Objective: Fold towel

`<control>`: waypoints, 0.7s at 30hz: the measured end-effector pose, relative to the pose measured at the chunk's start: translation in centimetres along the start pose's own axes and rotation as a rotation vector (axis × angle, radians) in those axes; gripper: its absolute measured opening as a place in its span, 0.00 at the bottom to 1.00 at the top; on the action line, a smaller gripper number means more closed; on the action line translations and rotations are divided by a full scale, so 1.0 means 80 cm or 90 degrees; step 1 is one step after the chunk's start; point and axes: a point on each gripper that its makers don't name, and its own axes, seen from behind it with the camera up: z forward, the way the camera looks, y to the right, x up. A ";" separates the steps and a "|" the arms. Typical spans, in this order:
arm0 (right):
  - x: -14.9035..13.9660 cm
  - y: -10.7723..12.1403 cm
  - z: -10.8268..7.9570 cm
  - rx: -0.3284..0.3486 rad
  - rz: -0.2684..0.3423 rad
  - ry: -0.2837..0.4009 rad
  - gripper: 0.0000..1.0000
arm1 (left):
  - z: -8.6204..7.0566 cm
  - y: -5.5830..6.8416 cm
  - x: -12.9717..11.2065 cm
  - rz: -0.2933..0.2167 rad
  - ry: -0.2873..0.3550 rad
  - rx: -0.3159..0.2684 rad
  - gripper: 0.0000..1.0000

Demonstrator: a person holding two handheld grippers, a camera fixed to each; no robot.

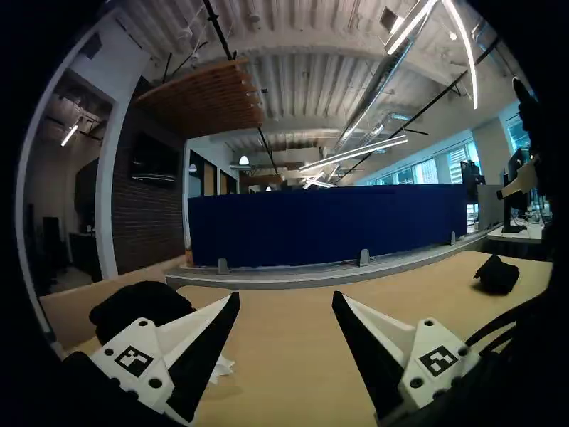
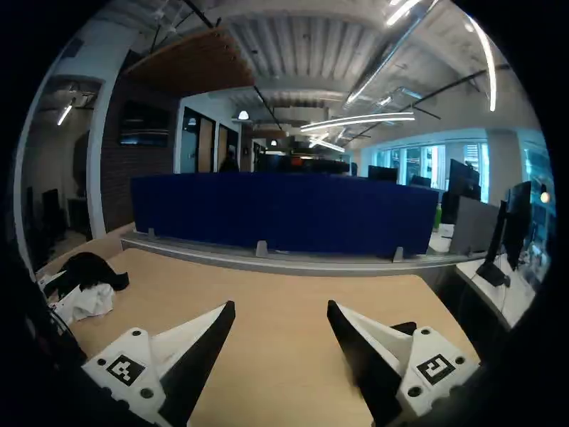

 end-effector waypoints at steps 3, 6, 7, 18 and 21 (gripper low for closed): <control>-0.005 -0.004 0.003 0.002 -0.005 0.004 1.00 | 0.002 0.004 -0.021 -0.008 -0.002 -0.001 0.97; -0.010 -0.006 0.007 0.003 -0.006 0.006 1.00 | 0.005 0.005 -0.041 -0.009 -0.008 0.000 0.97; -0.011 -0.006 0.008 0.003 -0.007 0.005 1.00 | 0.005 0.004 -0.047 -0.009 -0.010 0.001 0.97; -0.023 0.001 0.012 -0.005 -0.019 0.002 1.00 | 0.013 0.008 -0.083 -0.018 -0.023 0.002 0.97; -0.023 0.007 0.012 -0.012 -0.020 0.002 1.00 | 0.013 0.011 -0.087 -0.011 -0.027 0.002 0.97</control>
